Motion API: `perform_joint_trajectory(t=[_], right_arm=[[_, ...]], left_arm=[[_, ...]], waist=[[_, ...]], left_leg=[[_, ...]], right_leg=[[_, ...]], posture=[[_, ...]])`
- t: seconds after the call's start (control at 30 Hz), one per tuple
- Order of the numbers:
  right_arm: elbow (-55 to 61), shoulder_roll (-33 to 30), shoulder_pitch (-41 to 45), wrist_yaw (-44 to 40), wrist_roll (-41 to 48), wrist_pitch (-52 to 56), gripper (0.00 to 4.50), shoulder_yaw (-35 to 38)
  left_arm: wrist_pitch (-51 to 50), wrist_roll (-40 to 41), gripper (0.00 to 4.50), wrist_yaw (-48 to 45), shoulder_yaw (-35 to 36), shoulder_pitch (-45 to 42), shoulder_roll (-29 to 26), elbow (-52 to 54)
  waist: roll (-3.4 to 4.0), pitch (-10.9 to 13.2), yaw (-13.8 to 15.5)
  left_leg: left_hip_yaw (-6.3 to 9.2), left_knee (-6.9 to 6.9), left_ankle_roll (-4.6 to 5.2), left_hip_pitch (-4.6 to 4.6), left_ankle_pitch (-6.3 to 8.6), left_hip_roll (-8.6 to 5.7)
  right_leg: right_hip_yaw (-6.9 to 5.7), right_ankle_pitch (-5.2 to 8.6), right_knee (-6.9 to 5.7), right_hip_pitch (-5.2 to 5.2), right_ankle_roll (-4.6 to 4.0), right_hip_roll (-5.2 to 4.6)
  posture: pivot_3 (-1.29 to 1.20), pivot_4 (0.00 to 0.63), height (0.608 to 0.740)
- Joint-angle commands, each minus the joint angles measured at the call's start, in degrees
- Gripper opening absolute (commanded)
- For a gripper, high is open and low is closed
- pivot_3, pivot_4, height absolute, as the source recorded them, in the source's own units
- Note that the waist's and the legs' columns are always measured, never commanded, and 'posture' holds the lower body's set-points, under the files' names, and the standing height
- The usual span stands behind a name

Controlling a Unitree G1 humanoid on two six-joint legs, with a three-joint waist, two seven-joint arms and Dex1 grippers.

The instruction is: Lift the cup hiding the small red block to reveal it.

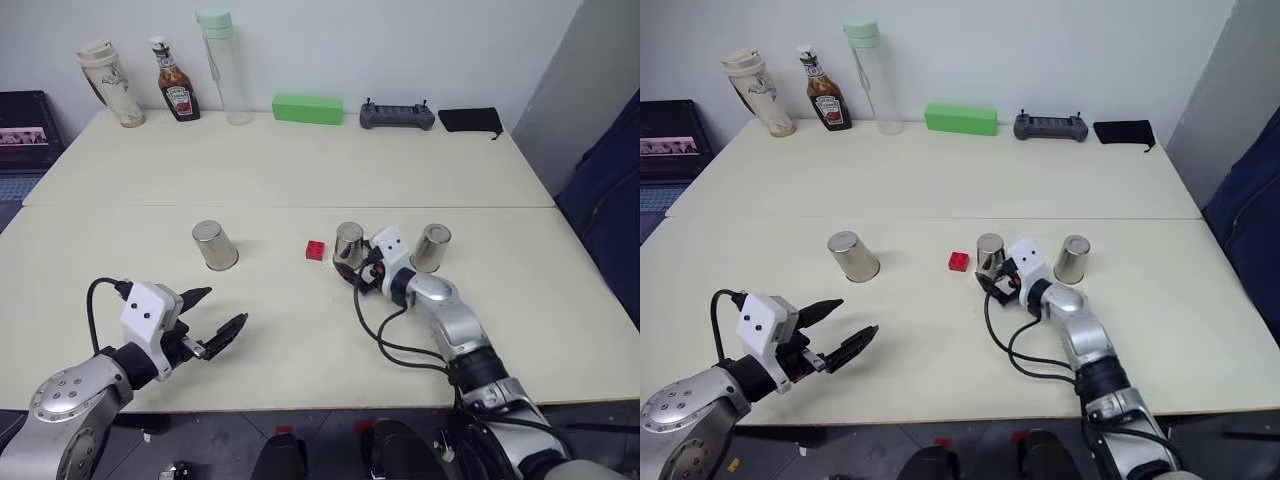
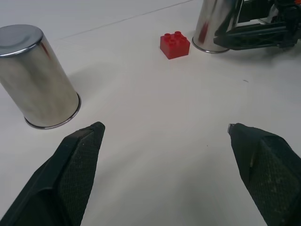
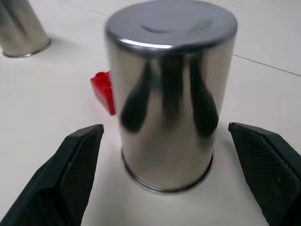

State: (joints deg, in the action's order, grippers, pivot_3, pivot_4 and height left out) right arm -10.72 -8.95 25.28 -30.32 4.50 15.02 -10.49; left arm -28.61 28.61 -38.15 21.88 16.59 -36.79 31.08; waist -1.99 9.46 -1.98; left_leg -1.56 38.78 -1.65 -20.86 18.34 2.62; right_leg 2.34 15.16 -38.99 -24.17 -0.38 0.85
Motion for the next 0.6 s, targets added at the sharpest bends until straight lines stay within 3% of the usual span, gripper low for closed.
perform_joint_trajectory(t=[0.03, 0.23, 0.37, 0.6], right_arm=[[13.48, -3.28, -4.35, -1.00, 0.31, 5.48, 4.48, -0.58], [33.27, -11.39, -15.92, -3.73, 3.85, 18.00, 4.48, -0.26], [41.13, -10.71, -22.48, -4.28, 11.58, 18.29, 4.48, 5.14], [48.68, -11.04, -26.94, -2.33, 13.26, 15.87, 4.48, 5.63]], left_arm=[[0.87, 0.04, 4.50, 0.12, 0.80, 0.41, -0.10, 1.33], [0.25, 0.64, 4.50, 0.60, 1.05, -0.16, -0.19, 1.39], [-1.46, 0.55, 4.50, 2.51, 1.09, -0.50, -0.27, 2.68], [-1.36, -0.87, 4.50, 3.30, 0.47, -2.63, -1.06, 1.48]], waist=[[0.00, 0.00, 0.09], [0.00, 0.00, 0.14], [-0.02, 0.02, 0.14], [-0.05, 0.03, 0.11]], left_leg=[[-0.01, 0.00, 0.00, -0.01, 0.00, -0.01], [0.02, 0.00, 0.00, 0.04, 0.00, 0.01], [0.01, 0.01, 0.00, 0.06, -0.01, 0.01], [-0.02, 0.05, -0.01, 0.12, -0.03, 0.03]], right_leg=[[0.01, 0.00, 0.01, 0.00, 0.01, -0.01], [-0.03, 0.06, 0.00, 0.02, 0.09, 0.03], [0.00, 0.23, 0.00, 0.05, 0.34, 0.05], [0.03, 0.18, 0.00, 0.06, 0.47, 0.10]], posture=[[0.00, 0.150, 0.740], [0.00, 0.150, 0.740], [0.00, 0.150, 0.740], [0.00, 0.150, 0.740]])
